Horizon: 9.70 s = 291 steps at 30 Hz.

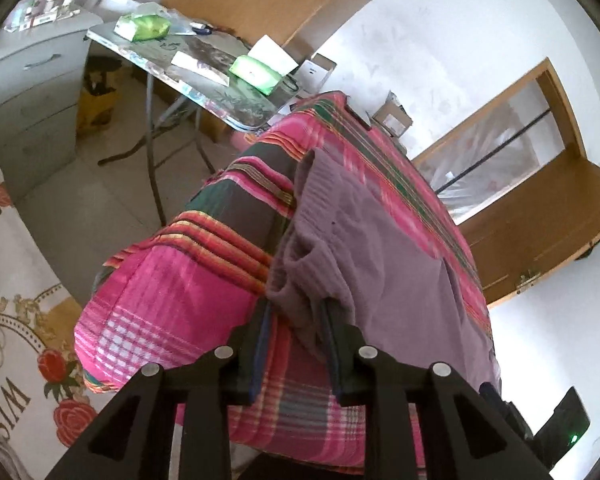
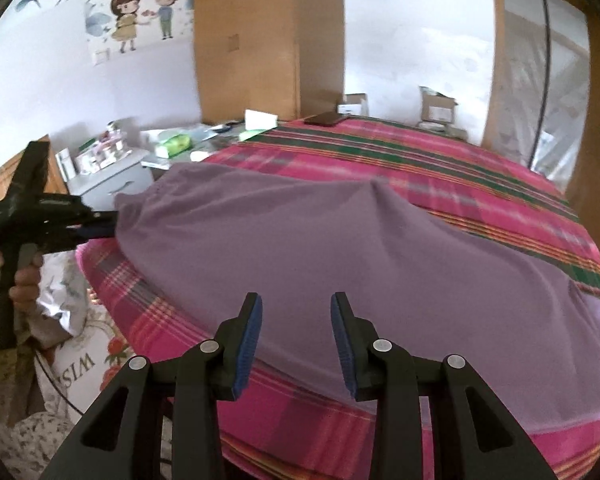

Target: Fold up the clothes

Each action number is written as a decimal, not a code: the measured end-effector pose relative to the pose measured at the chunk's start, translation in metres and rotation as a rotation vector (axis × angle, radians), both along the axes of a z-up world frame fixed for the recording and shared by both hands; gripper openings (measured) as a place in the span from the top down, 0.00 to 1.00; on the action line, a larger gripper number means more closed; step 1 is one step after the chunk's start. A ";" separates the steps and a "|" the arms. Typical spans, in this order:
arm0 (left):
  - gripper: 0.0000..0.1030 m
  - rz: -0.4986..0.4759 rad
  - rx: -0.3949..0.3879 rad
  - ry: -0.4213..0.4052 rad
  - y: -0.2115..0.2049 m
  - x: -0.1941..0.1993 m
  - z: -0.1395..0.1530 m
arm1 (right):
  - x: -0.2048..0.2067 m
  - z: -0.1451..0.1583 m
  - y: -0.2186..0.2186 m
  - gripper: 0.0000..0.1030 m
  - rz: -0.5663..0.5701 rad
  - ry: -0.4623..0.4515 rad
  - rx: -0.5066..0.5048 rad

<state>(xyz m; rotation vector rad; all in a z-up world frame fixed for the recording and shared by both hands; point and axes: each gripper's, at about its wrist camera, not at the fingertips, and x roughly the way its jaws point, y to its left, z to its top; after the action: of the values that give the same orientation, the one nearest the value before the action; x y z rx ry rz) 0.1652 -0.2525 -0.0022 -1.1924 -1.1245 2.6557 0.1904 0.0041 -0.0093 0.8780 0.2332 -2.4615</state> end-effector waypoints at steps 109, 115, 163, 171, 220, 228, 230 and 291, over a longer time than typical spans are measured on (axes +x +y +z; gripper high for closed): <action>0.73 0.130 0.416 0.109 -0.052 0.019 -0.033 | -0.021 -0.020 -0.215 0.60 0.543 -0.050 0.065; 0.73 0.106 0.414 0.108 -0.051 0.016 -0.029 | -0.018 -0.024 -0.227 0.60 0.516 -0.018 0.115; 0.90 -0.146 0.396 -0.121 -0.049 -0.121 -0.021 | -0.021 -0.009 -0.192 0.87 0.428 0.103 -0.025; 0.92 -0.122 0.367 -0.130 -0.058 -0.120 -0.030 | -0.021 -0.022 -0.225 0.89 0.467 0.108 0.098; 0.90 -0.377 0.124 0.025 0.110 -0.166 0.107 | -0.003 0.053 -0.057 0.89 0.138 0.291 -0.159; 0.90 -0.441 0.127 0.006 0.145 -0.178 0.107 | -0.008 0.055 -0.031 0.89 0.062 0.282 -0.166; 0.90 -0.462 0.124 0.003 0.155 -0.181 0.108 | -0.005 0.055 -0.023 0.89 0.047 0.284 -0.165; 0.75 -0.398 0.137 -0.042 0.160 -0.145 0.032 | -0.017 -0.007 0.110 0.69 -0.345 0.020 -0.204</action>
<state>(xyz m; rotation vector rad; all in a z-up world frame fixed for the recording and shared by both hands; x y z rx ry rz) 0.0204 -0.0921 0.0301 -1.2927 -0.9375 2.2328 0.1735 0.1139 -0.0164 0.8635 -0.1769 -2.7485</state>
